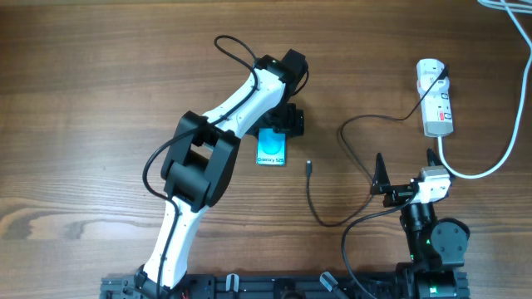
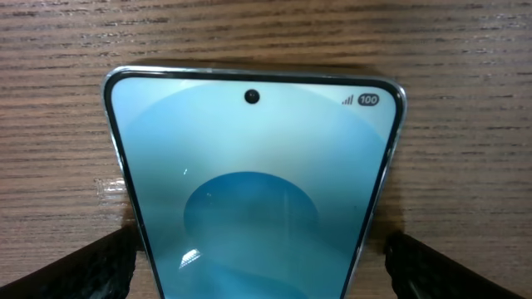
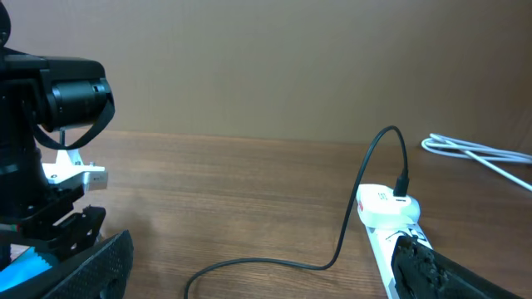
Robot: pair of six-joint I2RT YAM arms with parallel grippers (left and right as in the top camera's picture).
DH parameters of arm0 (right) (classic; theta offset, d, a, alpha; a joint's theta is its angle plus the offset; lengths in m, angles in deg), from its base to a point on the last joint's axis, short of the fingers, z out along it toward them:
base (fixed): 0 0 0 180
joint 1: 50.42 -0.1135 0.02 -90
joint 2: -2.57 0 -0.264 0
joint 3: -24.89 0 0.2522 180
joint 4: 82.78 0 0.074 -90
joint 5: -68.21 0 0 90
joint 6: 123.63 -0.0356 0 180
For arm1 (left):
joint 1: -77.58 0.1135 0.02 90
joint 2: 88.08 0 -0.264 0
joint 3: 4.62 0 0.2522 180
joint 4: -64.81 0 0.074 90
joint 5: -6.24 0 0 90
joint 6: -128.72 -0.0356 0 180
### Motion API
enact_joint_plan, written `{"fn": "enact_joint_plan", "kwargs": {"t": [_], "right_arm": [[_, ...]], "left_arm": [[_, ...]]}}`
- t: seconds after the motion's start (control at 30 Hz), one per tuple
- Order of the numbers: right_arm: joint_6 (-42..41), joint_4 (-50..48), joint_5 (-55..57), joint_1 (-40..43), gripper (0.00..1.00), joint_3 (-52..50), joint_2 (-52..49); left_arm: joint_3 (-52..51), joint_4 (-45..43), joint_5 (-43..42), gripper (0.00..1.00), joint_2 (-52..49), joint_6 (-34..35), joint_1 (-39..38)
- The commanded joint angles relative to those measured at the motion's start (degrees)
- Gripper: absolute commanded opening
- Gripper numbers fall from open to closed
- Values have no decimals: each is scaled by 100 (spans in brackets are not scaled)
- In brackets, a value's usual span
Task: Plug charger to phone and switch on socket
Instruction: 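Close the left gripper on the smartphone's bottom edge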
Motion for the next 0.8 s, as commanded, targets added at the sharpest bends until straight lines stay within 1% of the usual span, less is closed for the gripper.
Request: {"fn": "enact_joint_plan", "kwargs": {"t": [0.0, 0.33, 0.63, 0.77], "right_arm": [[-13, -13, 50, 24, 100, -7, 26], [-13, -13, 50, 24, 99, -7, 26], [-11, -13, 50, 24, 100, -7, 26], [-13, -13, 50, 24, 100, -7, 26]], "left_arm": [[-251, -103, -76, 100, -109, -96, 26], [-507, -20, -118, 100, -109, -94, 22], [-540, -42, -116, 100, -109, -94, 22], [-540, -61, -116, 97, -109, -94, 22]]}}
